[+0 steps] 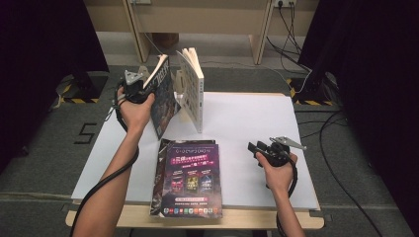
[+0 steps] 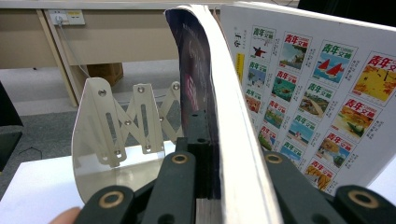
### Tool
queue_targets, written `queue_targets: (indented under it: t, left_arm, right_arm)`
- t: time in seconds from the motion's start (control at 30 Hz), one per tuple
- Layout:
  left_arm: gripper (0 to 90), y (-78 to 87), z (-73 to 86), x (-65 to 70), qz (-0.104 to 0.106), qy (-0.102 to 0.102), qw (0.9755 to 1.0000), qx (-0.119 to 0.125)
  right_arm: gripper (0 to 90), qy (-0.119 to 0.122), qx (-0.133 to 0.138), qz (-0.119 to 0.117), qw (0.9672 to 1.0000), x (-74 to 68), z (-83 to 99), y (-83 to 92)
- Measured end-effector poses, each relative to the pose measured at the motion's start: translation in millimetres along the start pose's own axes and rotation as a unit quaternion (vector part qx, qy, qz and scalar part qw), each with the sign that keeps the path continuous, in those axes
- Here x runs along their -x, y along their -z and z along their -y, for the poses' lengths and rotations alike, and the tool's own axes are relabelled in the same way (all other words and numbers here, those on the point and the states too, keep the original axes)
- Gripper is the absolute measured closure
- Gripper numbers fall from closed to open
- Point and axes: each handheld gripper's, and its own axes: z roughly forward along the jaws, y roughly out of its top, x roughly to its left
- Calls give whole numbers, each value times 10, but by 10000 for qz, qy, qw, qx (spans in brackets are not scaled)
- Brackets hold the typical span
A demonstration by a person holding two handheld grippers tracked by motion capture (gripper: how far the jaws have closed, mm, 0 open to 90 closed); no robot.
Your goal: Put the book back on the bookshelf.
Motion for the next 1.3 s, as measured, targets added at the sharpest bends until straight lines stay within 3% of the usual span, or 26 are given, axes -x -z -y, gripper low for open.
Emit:
queue_targets:
  t: [0.23, 0.57, 0.83, 1.3]
  left_arm:
    - [822, -17, 2, -8, 91, 78, 9999, 55]
    - [825, -36, 20, -18, -45, 57, 9994, 326]
    - [825, -27, -19, 30, -223, -130, 9979, 597]
    - [825, -130, -43, -29, -408, -122, 9963, 752]
  right_arm:
    - [546, -34, -6, 11, 10000, 1, 1, 2]
    - [546, -10, 2, 21, 10000, 13, 3, 1]
    - [547, 11, 17, 8, 10000, 7, 6, -3]
    - [547, 27, -9, 10, 10000, 18, 9, -7]
